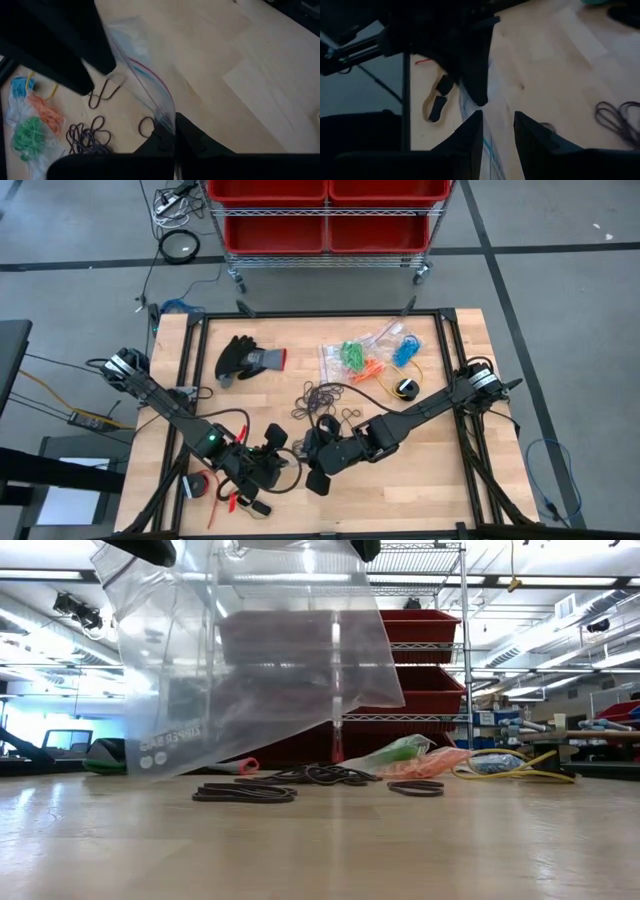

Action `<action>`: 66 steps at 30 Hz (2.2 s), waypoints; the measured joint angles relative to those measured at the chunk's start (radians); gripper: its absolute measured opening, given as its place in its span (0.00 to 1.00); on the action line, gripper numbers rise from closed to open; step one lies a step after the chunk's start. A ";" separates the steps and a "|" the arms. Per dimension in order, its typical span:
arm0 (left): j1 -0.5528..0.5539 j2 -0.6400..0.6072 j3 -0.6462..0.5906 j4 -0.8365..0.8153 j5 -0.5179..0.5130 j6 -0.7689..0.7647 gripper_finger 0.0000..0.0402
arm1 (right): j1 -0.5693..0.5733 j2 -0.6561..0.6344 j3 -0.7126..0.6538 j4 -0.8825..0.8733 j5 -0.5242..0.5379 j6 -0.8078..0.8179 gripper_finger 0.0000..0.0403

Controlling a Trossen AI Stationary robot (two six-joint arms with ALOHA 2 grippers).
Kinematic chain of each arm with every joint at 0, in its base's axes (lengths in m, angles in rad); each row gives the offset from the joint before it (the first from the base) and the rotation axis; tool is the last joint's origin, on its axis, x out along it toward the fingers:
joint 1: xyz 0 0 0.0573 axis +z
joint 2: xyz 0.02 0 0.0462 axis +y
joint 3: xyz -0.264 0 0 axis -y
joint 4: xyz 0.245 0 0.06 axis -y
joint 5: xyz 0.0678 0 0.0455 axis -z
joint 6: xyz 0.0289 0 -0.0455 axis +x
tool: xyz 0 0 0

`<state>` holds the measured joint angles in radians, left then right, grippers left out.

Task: Sort rubber bands
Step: Open the transparent zip bag

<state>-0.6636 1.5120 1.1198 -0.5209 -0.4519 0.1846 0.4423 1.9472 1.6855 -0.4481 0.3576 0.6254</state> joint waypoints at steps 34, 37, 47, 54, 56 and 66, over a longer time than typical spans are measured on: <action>0.009 0.001 0.032 -0.022 -0.106 0.126 0.00 | 0.014 -0.001 0.000 -0.006 -0.101 -0.067 0.00; 0.010 0.001 0.032 -0.006 -0.108 0.112 0.01 | 0.016 -0.001 0.000 -0.007 -0.083 -0.070 0.00; 0.010 0.001 0.032 0.076 -0.115 -0.012 0.12 | 0.029 -0.001 0.000 -0.013 -0.035 -0.080 0.00; 0.010 0.000 0.032 0.077 -0.116 -0.061 0.27 | 0.045 -0.002 0.000 -0.084 0.044 -0.069 0.00; 0.010 0.000 0.032 0.082 -0.116 -0.062 0.30 | 0.048 -0.002 0.000 -0.091 0.059 -0.068 0.00; 0.010 0.000 0.032 0.079 -0.157 -0.062 0.40 | 0.048 -0.002 0.000 -0.087 0.053 -0.068 0.00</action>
<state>-0.6537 1.5116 1.1519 -0.4418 -0.6085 0.1226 0.4908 1.9457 1.6855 -0.5346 0.4109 0.5571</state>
